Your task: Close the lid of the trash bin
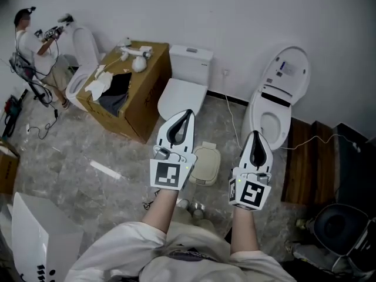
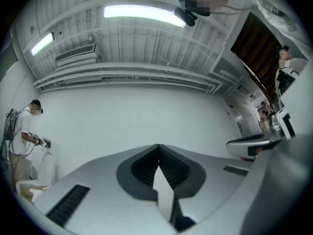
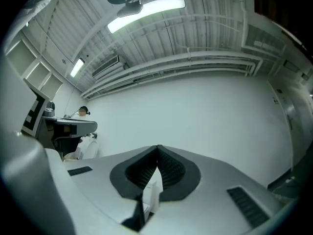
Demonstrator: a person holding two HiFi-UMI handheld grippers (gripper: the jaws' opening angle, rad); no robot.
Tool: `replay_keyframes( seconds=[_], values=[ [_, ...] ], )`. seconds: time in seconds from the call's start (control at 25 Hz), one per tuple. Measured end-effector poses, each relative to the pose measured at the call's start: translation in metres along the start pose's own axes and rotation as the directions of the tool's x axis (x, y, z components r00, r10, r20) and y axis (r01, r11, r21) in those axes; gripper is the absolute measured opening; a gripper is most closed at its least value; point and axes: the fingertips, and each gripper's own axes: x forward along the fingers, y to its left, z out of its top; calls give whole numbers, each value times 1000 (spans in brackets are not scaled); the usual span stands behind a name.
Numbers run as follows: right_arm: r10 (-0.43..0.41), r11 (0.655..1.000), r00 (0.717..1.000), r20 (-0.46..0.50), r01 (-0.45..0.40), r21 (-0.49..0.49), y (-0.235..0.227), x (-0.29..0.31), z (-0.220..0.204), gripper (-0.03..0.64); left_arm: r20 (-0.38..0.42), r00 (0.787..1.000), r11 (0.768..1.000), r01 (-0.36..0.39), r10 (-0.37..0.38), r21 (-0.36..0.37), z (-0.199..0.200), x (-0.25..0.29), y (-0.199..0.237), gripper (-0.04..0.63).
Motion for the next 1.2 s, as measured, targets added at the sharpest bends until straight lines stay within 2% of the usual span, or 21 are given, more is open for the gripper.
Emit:
replay_keyframes(
  seconds=[0.28, 0.72, 1.2],
  values=[
    [-22, 1000, 1000, 16, 22, 4, 0, 2, 14, 8, 7, 1000, 1000, 17, -17, 11, 9, -1, -2, -3],
    [-12, 1000, 998, 63, 11, 14, 12, 10, 22, 8, 17, 999, 1000, 26, -27, 16, 10, 2, 8, -3],
    [-23, 1000, 998, 55, 23, 11, 5, 12, 23, 5, 35, 999, 998, 33, -35, 46, 20, 8, 4, -3]
  ],
)
